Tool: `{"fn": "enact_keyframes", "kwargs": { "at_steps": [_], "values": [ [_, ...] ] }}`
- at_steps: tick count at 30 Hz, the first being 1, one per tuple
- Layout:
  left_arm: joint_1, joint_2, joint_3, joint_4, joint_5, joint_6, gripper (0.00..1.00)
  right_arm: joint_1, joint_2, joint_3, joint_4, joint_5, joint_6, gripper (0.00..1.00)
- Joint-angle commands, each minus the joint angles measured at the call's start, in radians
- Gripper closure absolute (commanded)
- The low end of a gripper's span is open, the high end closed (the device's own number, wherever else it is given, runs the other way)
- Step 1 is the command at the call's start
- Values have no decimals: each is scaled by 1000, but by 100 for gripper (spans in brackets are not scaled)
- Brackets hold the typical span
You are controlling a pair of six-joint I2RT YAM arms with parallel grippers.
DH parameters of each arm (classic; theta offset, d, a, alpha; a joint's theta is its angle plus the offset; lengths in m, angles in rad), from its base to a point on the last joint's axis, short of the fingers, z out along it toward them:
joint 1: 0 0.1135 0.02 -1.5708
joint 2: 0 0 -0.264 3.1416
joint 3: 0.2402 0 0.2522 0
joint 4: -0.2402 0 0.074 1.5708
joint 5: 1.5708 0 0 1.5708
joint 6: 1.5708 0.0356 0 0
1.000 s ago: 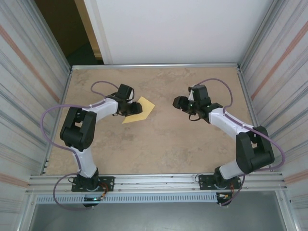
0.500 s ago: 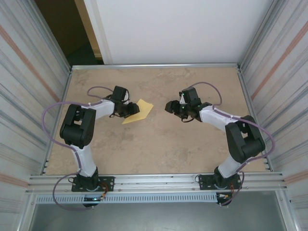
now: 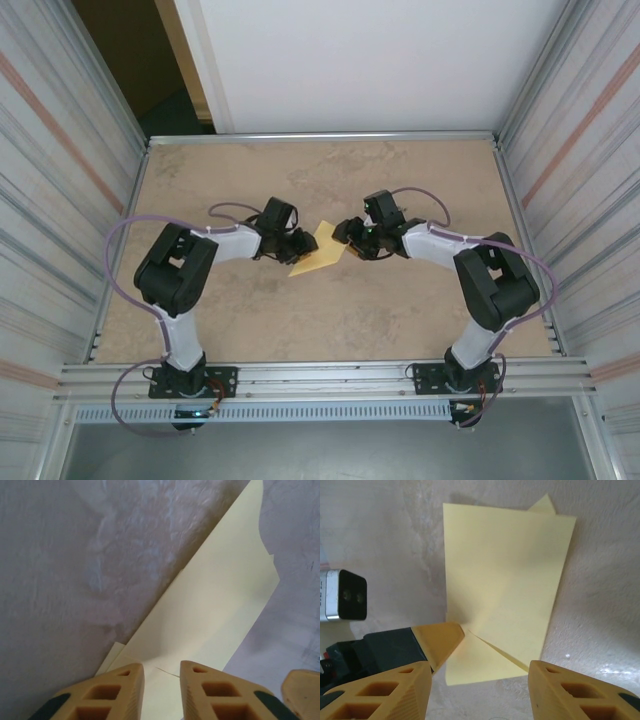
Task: Fold a paper plane with a square sheet of paper (pick it up from the middle)
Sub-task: Turn over the paper at the center of the table.
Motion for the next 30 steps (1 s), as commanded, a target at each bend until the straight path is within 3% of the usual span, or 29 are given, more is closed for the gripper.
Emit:
{"fn": "enact_keyframes", "kwargs": {
  "at_steps": [1,13,18,24,30],
  "values": [
    [-8,-13,-51,-16,-42,-117,77,31,38,-21,-5,4,87,47],
    [-10,-7,-93,30,-47,-191,80,51,85,-57,35,-21,177,49],
    [-11,1,-92,35,-37,-190,80,52,96,-51,67,-25,175,57],
    [-9,-1,-93,31,-33,-189,80,51,111,-31,52,-13,167,60],
    [-8,-4,-97,29,-35,-190,80,48,120,-18,50,-12,154,70]
  ]
}}
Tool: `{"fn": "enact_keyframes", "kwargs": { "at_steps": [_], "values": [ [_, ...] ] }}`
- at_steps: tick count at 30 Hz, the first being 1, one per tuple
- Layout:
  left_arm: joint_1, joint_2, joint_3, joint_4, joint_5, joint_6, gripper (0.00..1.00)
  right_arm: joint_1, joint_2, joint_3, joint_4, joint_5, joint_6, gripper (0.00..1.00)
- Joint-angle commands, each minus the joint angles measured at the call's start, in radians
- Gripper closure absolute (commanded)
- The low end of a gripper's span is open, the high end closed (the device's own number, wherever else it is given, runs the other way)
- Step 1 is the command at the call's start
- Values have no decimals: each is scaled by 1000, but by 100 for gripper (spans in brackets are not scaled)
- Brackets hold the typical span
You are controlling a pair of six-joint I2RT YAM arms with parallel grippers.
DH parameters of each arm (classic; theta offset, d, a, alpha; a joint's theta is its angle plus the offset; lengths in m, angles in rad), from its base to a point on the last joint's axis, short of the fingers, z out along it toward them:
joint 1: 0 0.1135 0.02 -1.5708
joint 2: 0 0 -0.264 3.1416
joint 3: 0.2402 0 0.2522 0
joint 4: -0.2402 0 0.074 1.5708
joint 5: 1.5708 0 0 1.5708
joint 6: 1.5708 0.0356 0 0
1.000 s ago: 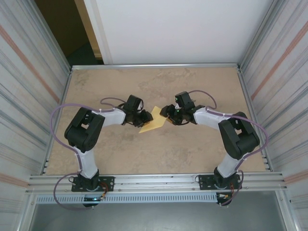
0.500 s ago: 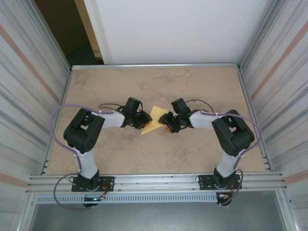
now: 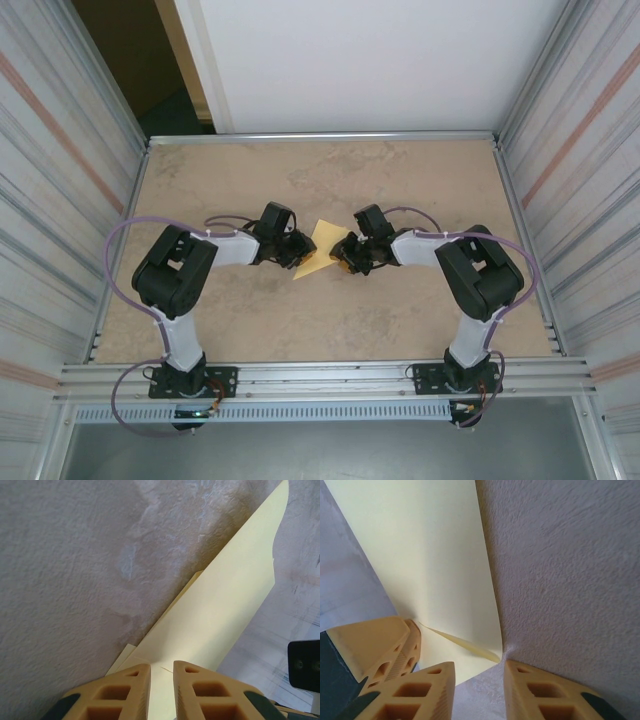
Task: Fold a paper plane with a square sheet of paper (pick it up from the middle)
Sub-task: Turn over the paper at the center of the table.
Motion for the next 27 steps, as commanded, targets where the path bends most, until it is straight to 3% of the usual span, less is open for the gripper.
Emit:
{"fn": "enact_keyframes", "kwargs": {
  "at_steps": [1,6,12,27],
  "values": [
    [-5,10,-36,-72,-27,-14,80,2,26,29,-4,12,-4,73],
    [-3,6,-43,-71,-21,-14,80,1,15,29,20,19,-21,75],
    [2,0,-65,-22,-10,-21,79,-9,7,-26,205,-18,13,76],
    [3,-13,-62,-9,-1,-28,77,3,-13,-73,232,-17,32,77]
  ]
}}
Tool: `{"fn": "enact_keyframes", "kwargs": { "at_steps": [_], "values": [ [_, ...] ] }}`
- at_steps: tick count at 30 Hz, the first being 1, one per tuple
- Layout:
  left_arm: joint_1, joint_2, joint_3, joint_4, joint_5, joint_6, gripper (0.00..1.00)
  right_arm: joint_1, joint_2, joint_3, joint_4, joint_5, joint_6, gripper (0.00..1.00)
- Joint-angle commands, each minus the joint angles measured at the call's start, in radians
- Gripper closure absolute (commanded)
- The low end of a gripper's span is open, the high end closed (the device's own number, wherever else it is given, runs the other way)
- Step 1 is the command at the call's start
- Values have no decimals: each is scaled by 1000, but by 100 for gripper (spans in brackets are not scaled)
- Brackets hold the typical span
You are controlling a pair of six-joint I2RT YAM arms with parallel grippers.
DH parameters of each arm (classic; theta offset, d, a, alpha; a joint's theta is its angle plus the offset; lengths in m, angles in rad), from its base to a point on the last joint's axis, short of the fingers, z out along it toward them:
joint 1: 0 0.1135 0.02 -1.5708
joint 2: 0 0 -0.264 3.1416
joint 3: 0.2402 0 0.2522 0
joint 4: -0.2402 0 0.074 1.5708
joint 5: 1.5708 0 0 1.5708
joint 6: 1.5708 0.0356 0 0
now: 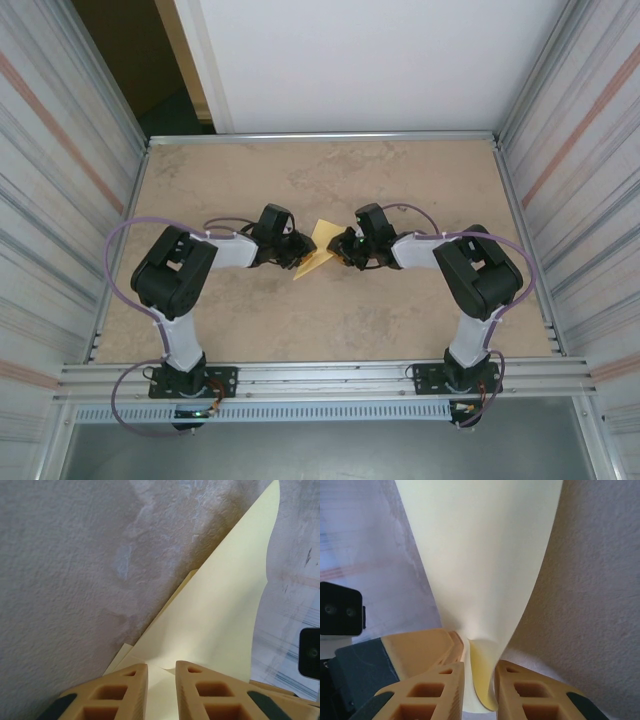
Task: Fold a paper plane with a square sheet of paper (pick it up from the middle)
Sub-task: Turn over the paper at the center of the table, then fold the wing for the fifth time at the center of the table.
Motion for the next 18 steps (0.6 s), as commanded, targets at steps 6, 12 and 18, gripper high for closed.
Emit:
{"fn": "enact_keyframes", "kwargs": {
  "at_steps": [6,12,18],
  "values": [
    [6,-11,-25,-81,-9,-10,75,19,-57,-68,79,-5,46,76],
    [6,-15,-18,-87,-7,-6,75,19,-56,-82,126,8,67,78],
    [9,-39,-9,-97,-6,12,72,18,-55,-76,109,39,73,91]
  ]
}}
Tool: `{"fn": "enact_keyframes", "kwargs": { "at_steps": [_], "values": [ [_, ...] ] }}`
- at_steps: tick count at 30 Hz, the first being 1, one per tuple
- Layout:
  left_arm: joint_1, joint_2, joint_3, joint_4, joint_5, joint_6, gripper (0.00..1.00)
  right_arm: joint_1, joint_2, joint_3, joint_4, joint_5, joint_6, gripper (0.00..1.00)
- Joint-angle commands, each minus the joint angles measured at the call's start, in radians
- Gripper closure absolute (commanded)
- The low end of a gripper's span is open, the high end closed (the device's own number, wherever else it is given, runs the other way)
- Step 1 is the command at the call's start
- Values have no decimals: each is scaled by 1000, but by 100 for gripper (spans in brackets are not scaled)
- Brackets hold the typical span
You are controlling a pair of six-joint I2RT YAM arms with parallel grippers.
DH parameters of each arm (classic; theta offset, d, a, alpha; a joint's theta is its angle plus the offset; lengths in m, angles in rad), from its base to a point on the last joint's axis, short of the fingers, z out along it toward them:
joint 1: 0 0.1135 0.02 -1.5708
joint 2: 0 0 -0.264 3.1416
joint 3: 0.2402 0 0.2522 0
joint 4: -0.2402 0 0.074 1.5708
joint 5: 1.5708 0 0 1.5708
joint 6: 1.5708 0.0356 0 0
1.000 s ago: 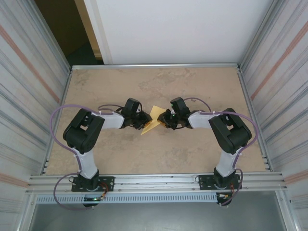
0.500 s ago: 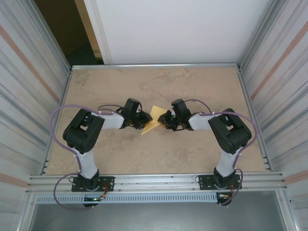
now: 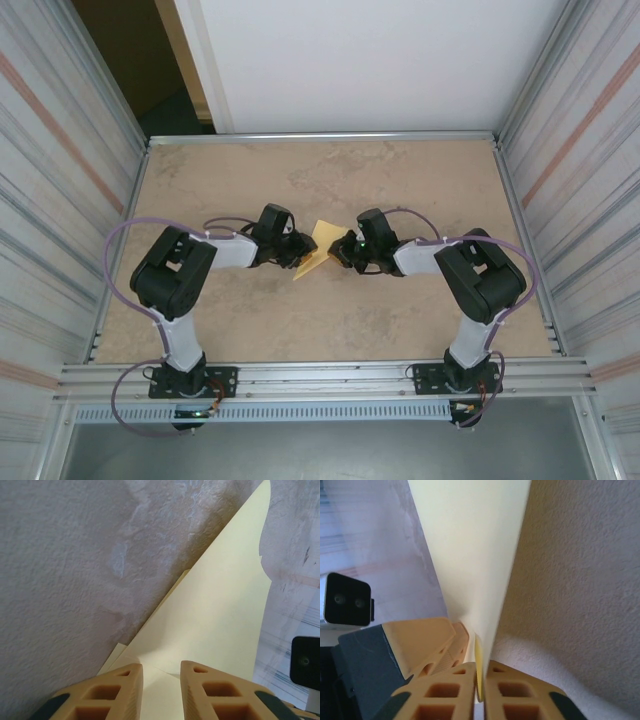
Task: Fold a paper plane with a square sheet of paper (pick it up from the middle)
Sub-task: Fold the wing for the fifth time at the center of the table.
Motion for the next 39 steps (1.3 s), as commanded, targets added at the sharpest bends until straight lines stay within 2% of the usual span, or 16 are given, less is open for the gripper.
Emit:
{"fn": "enact_keyframes", "kwargs": {
  "at_steps": [1,4,9,15,19,24,31,39],
  "values": [
    [9,-42,-8,-91,-9,20,71,1,-30,-5,-11,41,18,93],
    [12,-83,0,-91,-16,67,67,-2,-39,-2,-36,56,9,96],
    [6,-153,15,-106,-19,239,60,-19,-65,10,-82,64,-19,97],
    [-43,-231,10,-129,-76,522,47,-63,-101,7,-108,51,-14,98],
    [-110,-253,18,-129,-170,745,43,-96,-110,16,-127,15,6,98],
    [-185,-215,38,-108,-256,998,41,-136,-121,24,-169,-18,21,98],
    [-233,-127,47,4,-285,1258,41,-178,-142,50,-256,-64,36,97],
    [-253,-54,65,65,-262,1395,46,-198,-143,56,-268,-116,80,96]
  ]
}}
